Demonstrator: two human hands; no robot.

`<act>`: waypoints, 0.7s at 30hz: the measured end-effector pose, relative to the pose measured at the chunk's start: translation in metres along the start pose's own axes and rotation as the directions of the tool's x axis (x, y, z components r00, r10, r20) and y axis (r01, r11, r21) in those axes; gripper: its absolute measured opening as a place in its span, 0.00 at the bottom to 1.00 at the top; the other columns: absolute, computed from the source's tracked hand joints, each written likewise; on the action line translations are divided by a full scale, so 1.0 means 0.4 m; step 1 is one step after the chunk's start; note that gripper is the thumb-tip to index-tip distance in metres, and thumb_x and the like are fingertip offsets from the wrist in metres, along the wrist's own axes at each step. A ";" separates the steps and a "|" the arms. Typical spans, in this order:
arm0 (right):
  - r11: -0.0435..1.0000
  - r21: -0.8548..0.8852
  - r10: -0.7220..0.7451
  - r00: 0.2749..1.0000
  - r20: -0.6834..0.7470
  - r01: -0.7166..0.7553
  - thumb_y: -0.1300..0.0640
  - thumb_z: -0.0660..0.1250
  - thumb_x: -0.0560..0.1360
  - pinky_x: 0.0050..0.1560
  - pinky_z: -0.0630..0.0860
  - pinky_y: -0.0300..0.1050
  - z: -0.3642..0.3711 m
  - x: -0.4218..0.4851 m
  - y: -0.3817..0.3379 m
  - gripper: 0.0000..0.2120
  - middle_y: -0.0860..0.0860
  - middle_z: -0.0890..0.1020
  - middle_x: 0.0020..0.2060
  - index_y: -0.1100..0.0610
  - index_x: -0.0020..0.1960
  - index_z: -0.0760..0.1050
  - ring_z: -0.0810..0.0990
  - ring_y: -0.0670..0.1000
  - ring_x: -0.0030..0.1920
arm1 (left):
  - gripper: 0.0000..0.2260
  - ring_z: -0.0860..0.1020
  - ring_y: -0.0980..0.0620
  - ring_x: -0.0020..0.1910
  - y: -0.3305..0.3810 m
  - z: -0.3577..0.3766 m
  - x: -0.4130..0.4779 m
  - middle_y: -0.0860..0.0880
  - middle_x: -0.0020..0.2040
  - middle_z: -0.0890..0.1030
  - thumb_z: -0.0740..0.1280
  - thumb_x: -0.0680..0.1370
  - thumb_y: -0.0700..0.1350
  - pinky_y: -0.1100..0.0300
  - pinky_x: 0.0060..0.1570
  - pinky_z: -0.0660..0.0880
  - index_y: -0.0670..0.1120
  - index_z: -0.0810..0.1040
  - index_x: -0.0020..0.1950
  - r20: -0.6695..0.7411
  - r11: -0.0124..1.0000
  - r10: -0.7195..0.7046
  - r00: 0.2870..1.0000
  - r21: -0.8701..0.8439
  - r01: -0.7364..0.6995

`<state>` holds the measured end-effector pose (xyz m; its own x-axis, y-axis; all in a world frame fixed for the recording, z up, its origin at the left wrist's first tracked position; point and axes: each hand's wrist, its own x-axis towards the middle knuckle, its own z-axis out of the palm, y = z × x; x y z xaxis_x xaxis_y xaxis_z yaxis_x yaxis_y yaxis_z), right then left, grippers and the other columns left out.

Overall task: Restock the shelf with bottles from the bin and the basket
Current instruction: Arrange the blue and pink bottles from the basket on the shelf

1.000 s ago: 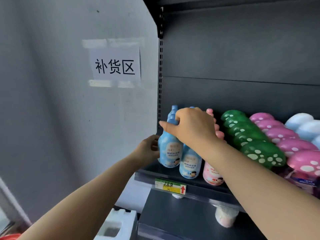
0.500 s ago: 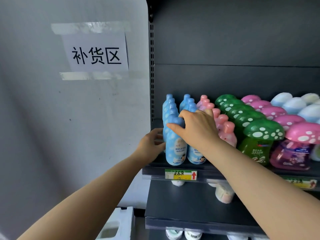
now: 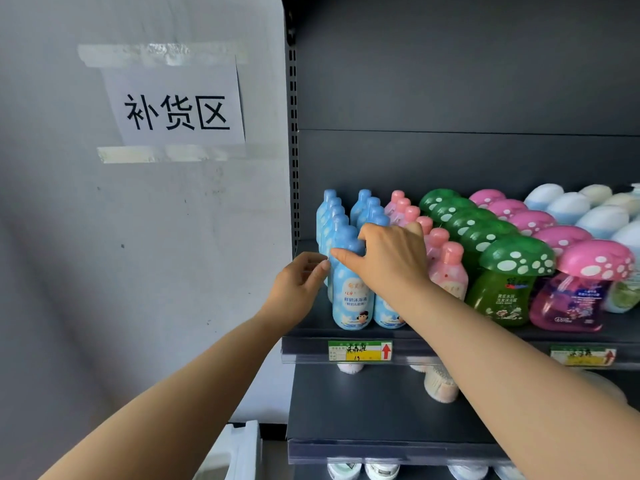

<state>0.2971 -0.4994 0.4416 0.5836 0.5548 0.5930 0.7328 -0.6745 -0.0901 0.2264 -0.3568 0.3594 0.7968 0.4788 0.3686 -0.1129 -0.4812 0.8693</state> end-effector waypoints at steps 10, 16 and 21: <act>0.959 0.268 -0.144 0.973 0.178 0.093 0.54 0.68 0.74 0.54 0.74 0.49 -0.038 0.003 -0.004 0.14 0.51 0.78 0.54 0.55 0.59 0.78 0.76 0.53 0.54 | 0.19 0.81 0.56 0.48 0.022 0.009 -0.038 0.52 0.49 0.82 0.76 0.67 0.52 0.61 0.50 0.79 0.52 0.75 0.55 0.173 0.997 0.041 0.984 0.056 -0.051; 0.961 0.262 -0.130 0.982 0.140 0.090 0.54 0.67 0.76 0.54 0.72 0.44 -0.029 0.003 -0.019 0.14 0.51 0.78 0.56 0.55 0.61 0.77 0.76 0.52 0.56 | 0.21 0.81 0.56 0.51 0.023 -0.004 -0.027 0.53 0.52 0.81 0.74 0.67 0.55 0.56 0.53 0.80 0.51 0.74 0.56 0.206 0.997 0.009 0.979 0.071 -0.024; 0.954 0.282 -0.133 0.986 0.101 0.100 0.49 0.68 0.75 0.52 0.73 0.47 -0.048 -0.016 -0.004 0.18 0.49 0.78 0.57 0.54 0.63 0.75 0.76 0.52 0.56 | 0.20 0.81 0.55 0.51 0.022 -0.006 -0.029 0.53 0.51 0.81 0.75 0.68 0.53 0.56 0.53 0.79 0.51 0.74 0.57 0.201 0.998 -0.013 0.980 0.070 -0.001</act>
<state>0.2854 -0.5114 0.4534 0.5130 0.6861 0.5158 0.8563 -0.4505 -0.2523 0.2148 -0.3650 0.3637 0.9012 0.3279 0.2835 -0.0720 -0.5319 0.8438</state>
